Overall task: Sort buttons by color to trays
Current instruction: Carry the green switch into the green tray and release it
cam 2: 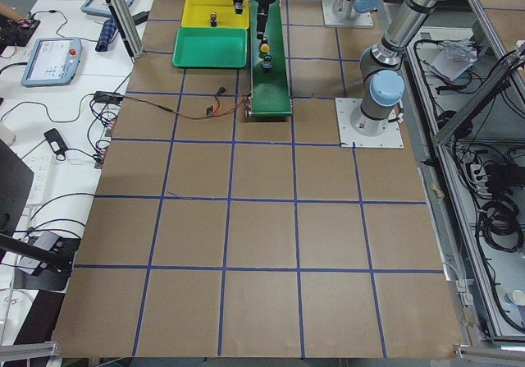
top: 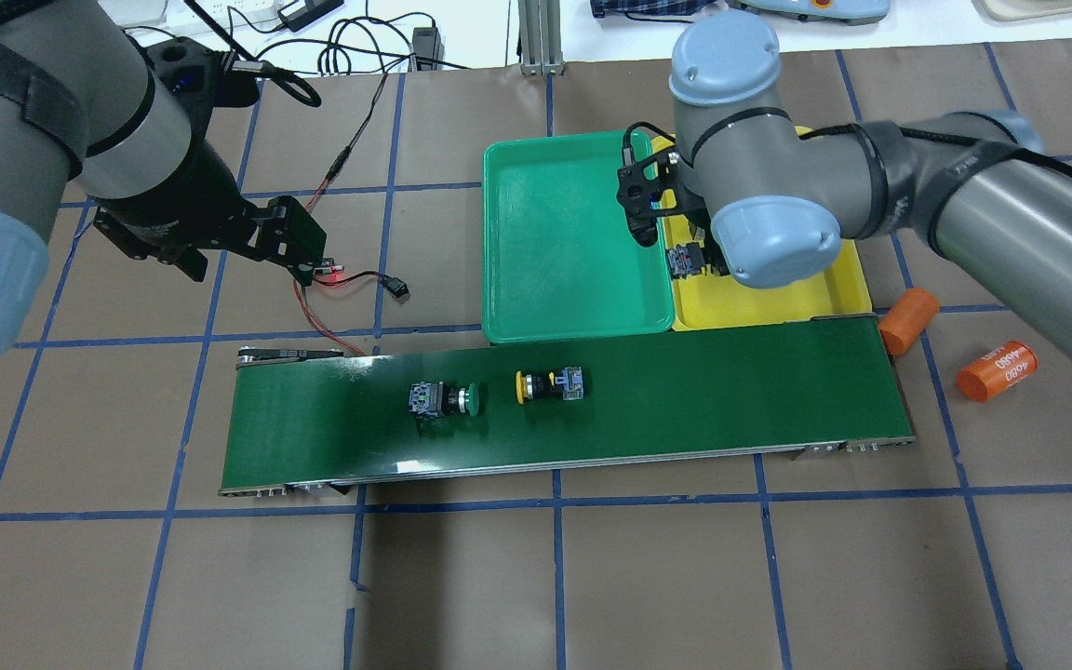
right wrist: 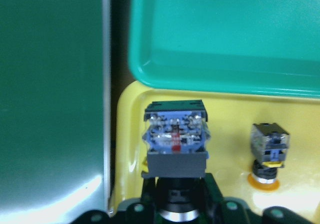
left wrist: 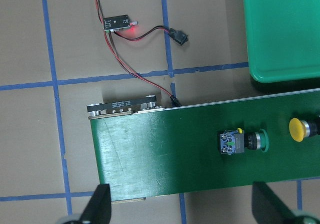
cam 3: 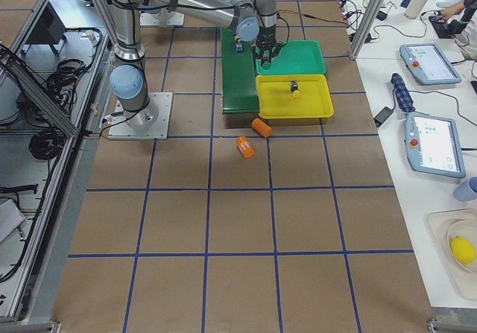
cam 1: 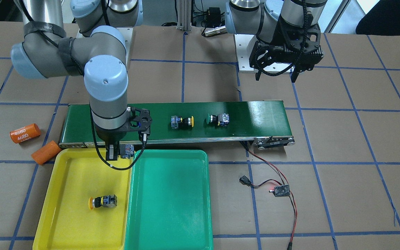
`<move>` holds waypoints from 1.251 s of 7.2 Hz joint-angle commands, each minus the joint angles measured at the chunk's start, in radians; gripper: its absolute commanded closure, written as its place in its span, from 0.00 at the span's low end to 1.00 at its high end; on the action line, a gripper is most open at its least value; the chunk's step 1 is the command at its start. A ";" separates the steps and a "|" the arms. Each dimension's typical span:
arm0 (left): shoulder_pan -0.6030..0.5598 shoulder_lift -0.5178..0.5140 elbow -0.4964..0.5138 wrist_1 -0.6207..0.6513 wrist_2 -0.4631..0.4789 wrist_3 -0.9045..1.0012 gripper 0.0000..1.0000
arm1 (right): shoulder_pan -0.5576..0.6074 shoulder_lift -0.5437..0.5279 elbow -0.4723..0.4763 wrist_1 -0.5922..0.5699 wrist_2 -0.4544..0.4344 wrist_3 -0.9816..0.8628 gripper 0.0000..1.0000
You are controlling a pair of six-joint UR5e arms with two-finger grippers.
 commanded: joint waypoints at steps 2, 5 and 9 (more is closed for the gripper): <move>0.001 -0.003 0.001 0.001 0.002 0.004 0.00 | 0.080 0.217 -0.245 -0.001 0.041 0.122 1.00; 0.001 -0.003 0.001 0.002 0.003 0.004 0.00 | 0.120 0.291 -0.259 -0.041 0.060 0.132 0.47; -0.001 -0.011 0.002 0.013 0.000 -0.005 0.00 | 0.105 0.265 -0.241 -0.026 0.161 0.146 0.00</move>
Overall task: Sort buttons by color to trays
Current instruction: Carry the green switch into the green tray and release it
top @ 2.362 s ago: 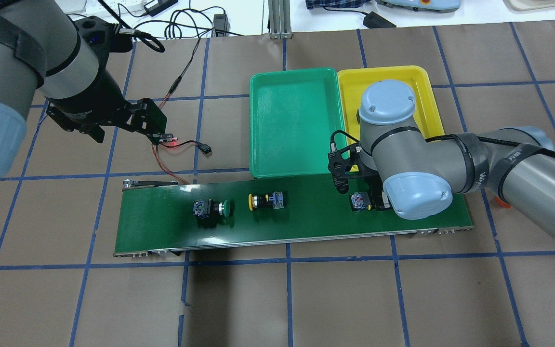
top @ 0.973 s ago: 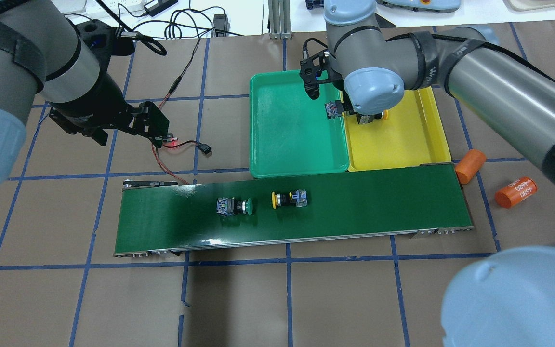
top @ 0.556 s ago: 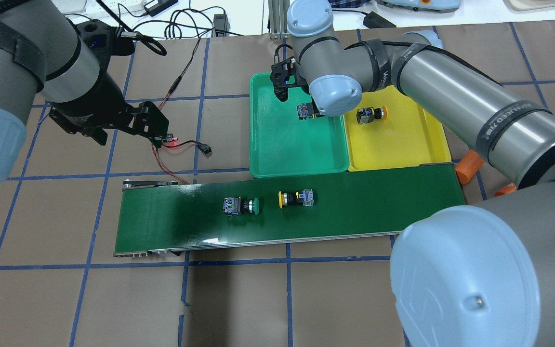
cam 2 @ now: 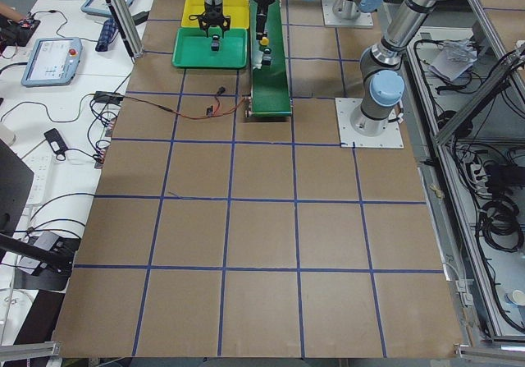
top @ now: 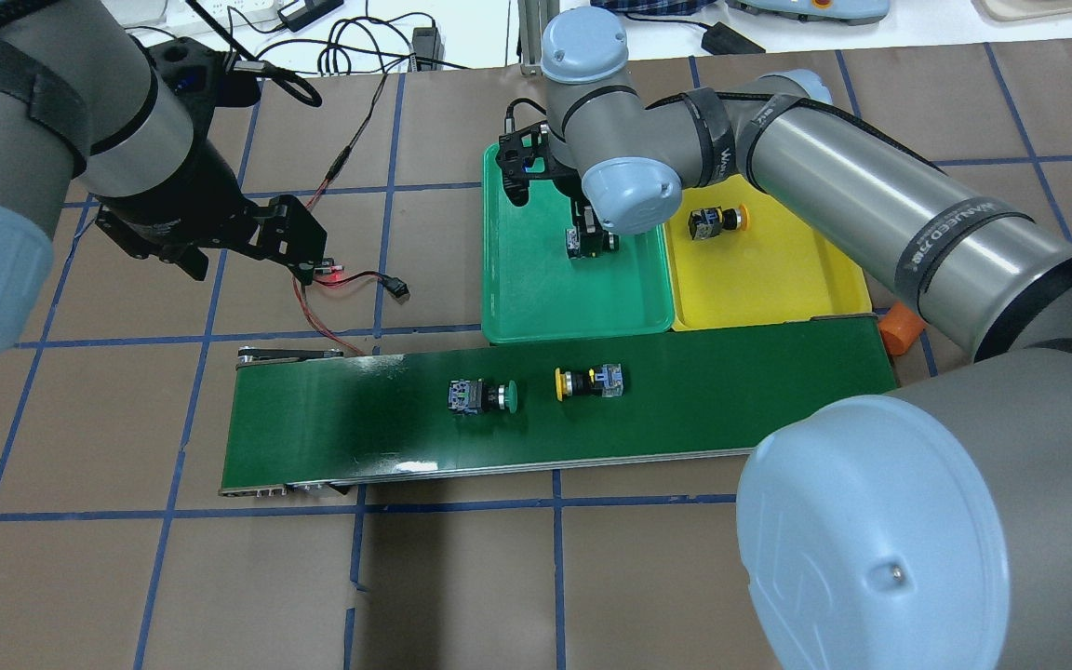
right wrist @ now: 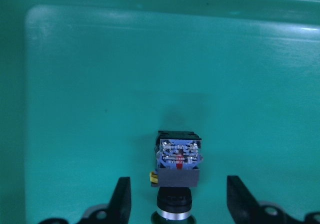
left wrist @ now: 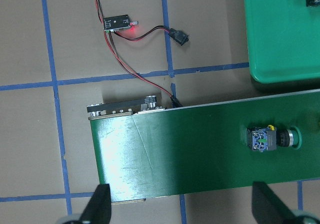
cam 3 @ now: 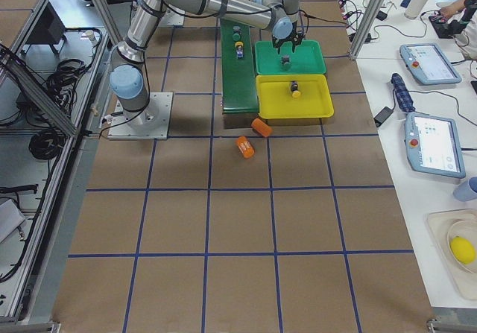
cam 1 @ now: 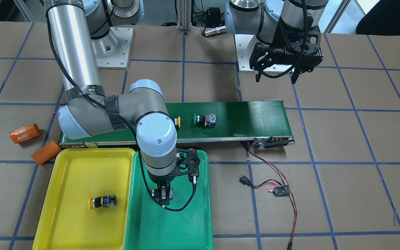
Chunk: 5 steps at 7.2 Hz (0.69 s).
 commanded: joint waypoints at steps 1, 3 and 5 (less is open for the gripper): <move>0.000 -0.004 -0.001 0.008 -0.001 -0.002 0.00 | -0.014 -0.077 0.055 0.029 -0.001 -0.001 0.00; -0.001 -0.018 0.002 0.008 -0.001 -0.006 0.00 | -0.054 -0.225 0.208 0.086 -0.012 -0.036 0.00; -0.001 -0.018 0.002 0.008 -0.001 -0.005 0.00 | -0.146 -0.366 0.363 0.090 -0.015 -0.129 0.00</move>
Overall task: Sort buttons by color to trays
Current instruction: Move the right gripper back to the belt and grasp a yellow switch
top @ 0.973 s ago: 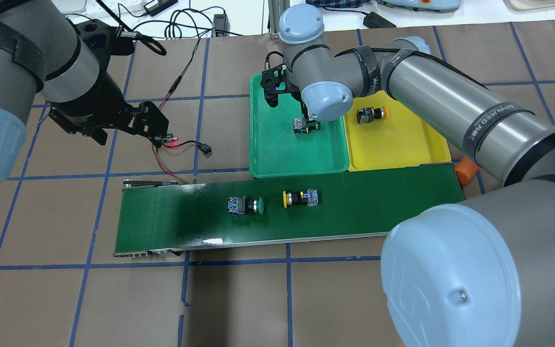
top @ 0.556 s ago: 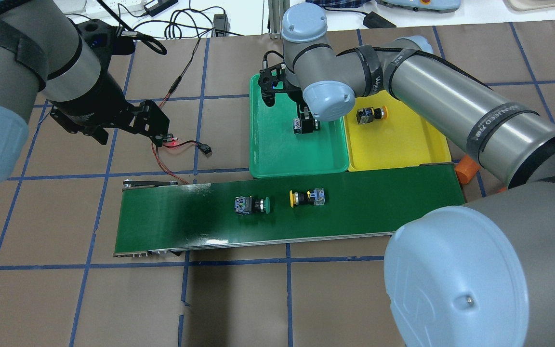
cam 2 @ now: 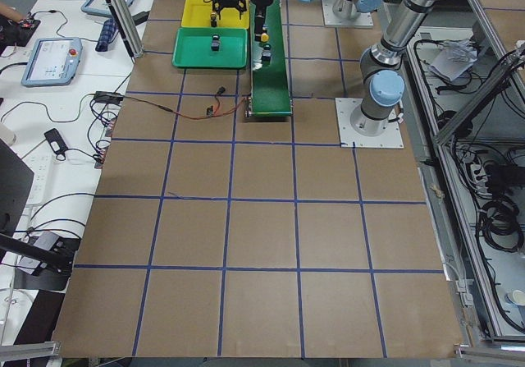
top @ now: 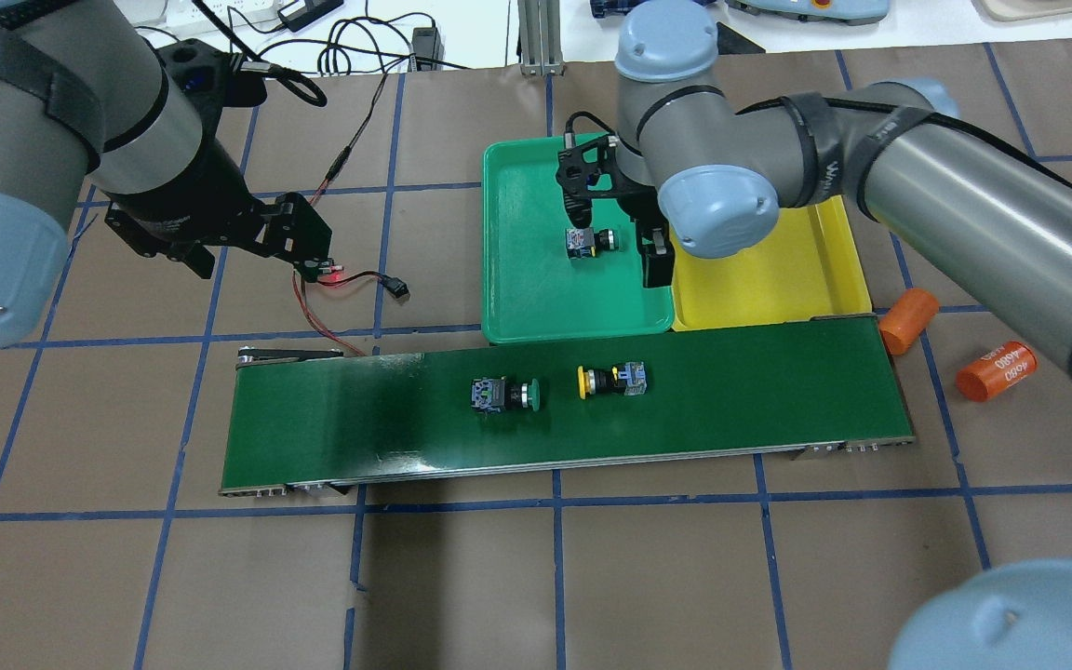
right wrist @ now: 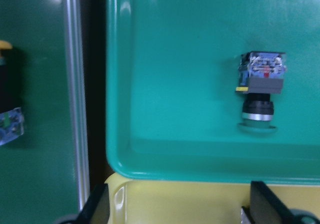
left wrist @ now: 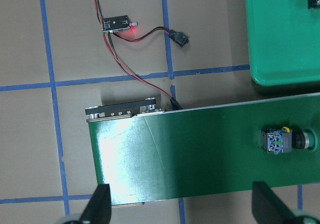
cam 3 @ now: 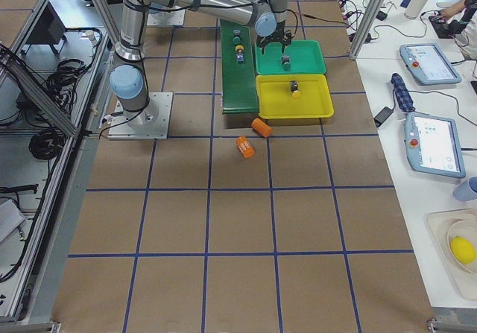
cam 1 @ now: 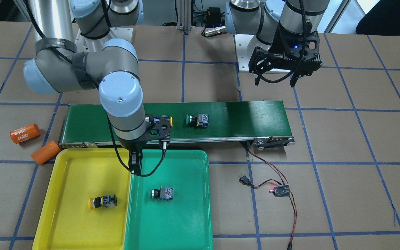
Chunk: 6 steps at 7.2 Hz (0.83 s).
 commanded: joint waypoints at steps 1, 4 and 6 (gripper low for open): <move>0.000 -0.001 -0.001 0.000 0.002 0.006 0.00 | -0.073 -0.162 0.203 0.003 -0.021 -0.063 0.00; 0.000 -0.002 -0.001 0.002 0.002 0.010 0.00 | -0.140 -0.255 0.361 -0.011 -0.009 -0.106 0.00; 0.000 -0.004 -0.001 0.002 0.000 0.011 0.00 | -0.127 -0.260 0.370 -0.008 -0.001 -0.096 0.00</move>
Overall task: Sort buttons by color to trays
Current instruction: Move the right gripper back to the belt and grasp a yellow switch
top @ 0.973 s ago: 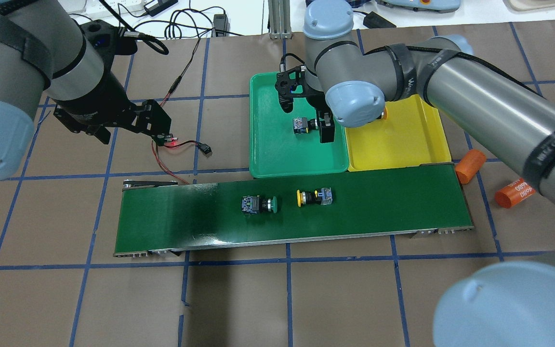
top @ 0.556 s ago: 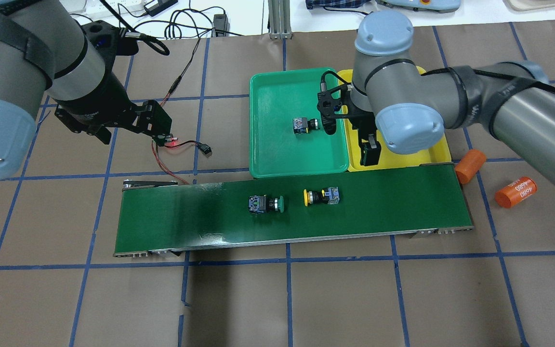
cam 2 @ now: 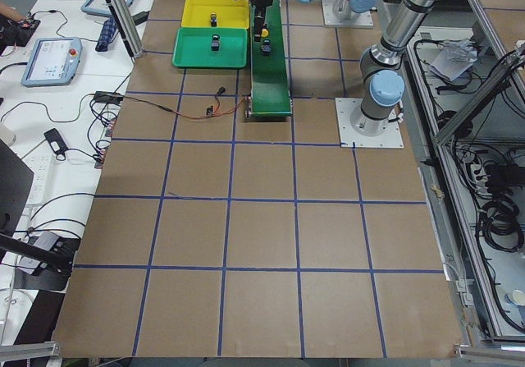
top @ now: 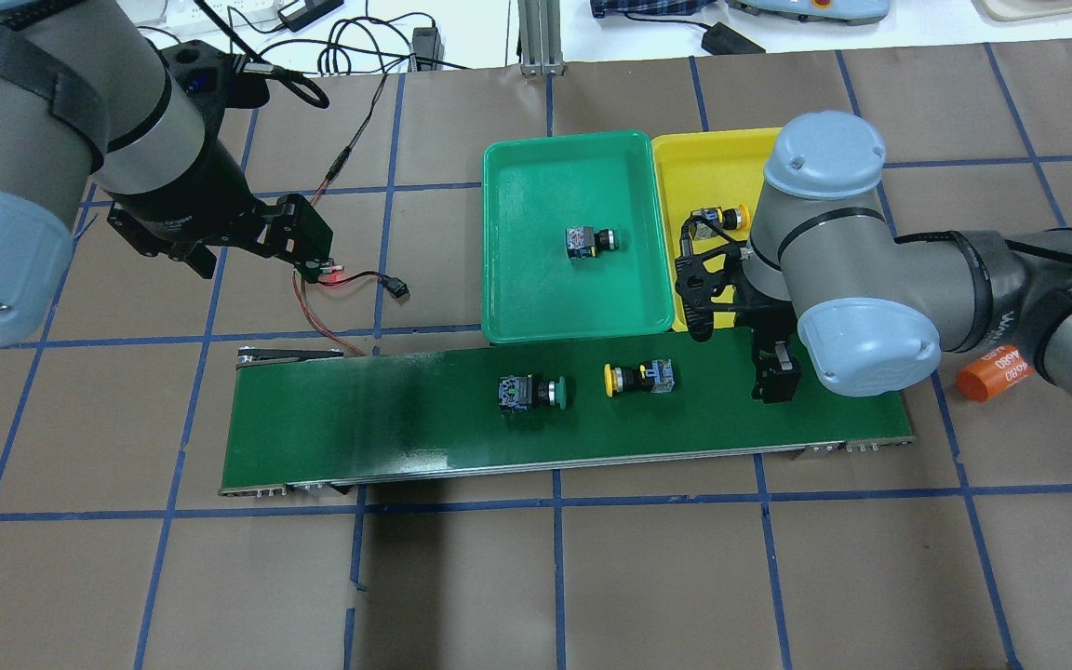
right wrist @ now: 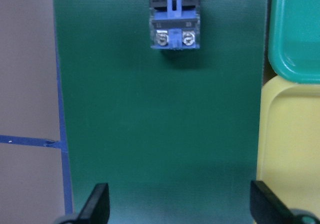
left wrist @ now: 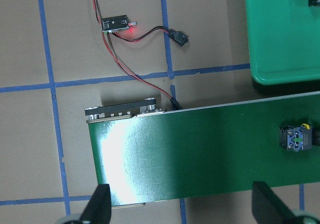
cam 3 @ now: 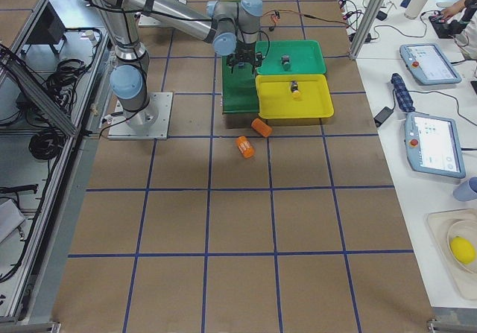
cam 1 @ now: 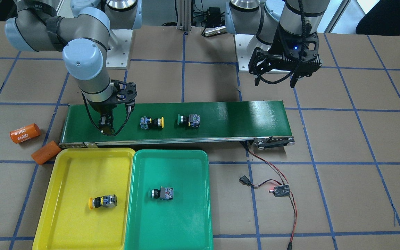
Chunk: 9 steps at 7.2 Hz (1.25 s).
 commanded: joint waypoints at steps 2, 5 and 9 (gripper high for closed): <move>0.000 -0.002 0.000 0.000 -0.001 0.002 0.00 | 0.039 0.006 0.008 -0.009 0.004 0.024 0.00; 0.000 -0.002 0.002 0.000 -0.001 0.000 0.00 | 0.058 0.019 0.010 -0.020 0.006 0.062 0.00; 0.000 -0.004 0.000 0.014 -0.001 0.005 0.00 | 0.058 0.026 0.011 -0.026 0.050 0.052 0.00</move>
